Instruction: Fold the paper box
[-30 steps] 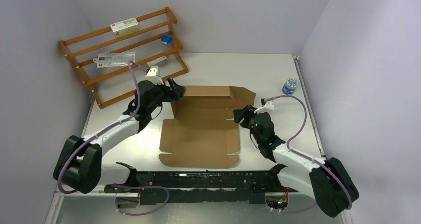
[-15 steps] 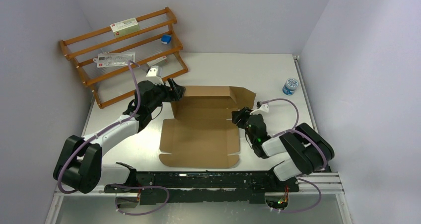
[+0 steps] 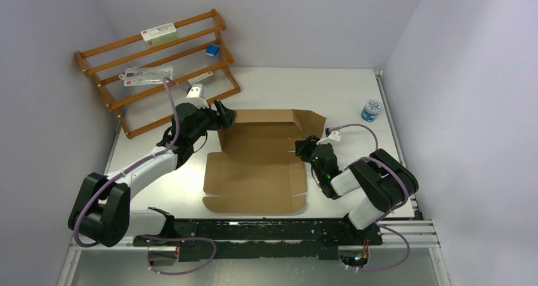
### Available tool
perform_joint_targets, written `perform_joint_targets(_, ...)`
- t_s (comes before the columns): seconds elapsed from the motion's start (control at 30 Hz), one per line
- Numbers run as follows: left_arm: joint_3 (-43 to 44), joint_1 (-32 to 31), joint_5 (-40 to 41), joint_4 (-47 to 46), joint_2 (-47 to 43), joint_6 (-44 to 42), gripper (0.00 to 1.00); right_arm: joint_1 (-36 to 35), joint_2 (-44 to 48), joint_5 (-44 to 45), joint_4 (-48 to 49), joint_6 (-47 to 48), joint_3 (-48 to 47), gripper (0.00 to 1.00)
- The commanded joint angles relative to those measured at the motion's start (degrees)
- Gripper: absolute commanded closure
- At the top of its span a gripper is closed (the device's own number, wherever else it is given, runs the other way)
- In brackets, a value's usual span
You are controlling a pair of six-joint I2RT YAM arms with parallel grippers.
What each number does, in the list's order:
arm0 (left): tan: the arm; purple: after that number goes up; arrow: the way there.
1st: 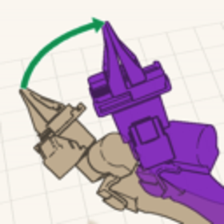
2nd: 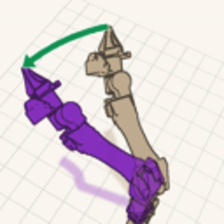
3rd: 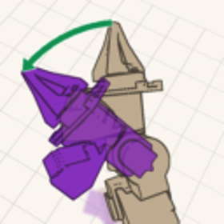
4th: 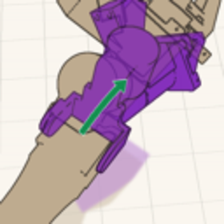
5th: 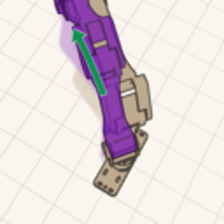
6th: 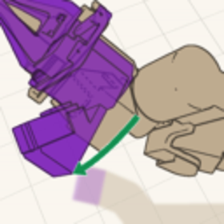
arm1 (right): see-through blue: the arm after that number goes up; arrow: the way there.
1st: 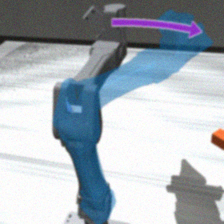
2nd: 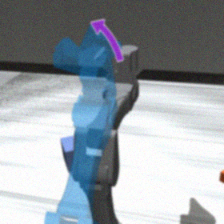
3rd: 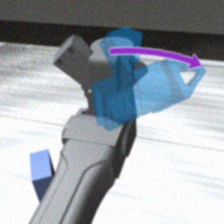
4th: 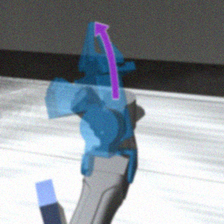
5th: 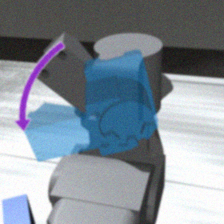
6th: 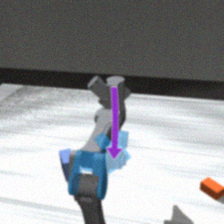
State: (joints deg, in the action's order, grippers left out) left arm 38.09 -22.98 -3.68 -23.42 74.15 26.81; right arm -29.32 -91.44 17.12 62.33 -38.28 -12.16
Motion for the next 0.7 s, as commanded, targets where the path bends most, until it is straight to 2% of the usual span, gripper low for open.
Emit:
perform_joint_targets(0.0,-0.03,-0.22,-0.49,1.70,0.08,-0.97,0.17,-1.02,1.96,3.64,-4.36,1.33,-1.80,0.54)
perform_joint_targets(0.17,-0.12,-0.22,-0.61,1.54,0.03,-0.88,0.17,-2.03,3.71,9.23,-7.87,1.12,-1.39,0.52)
perform_joint_targets(0.47,-0.20,-0.22,-0.96,1.61,-0.44,-0.77,0.17,-2.87,-0.93,4.01,-2.89,2.66,-2.89,0.52)
perform_joint_targets(0.57,-0.44,-0.22,-0.80,1.46,-0.67,-0.71,0.17,-3.24,-2.33,3.73,-2.10,2.46,-3.18,0.54)
perform_joint_targets(0.67,-0.38,-0.22,-1.22,1.40,-0.59,-0.62,0.17,-4.00,-2.36,3.46,-1.46,3.59,-3.37,0.61)
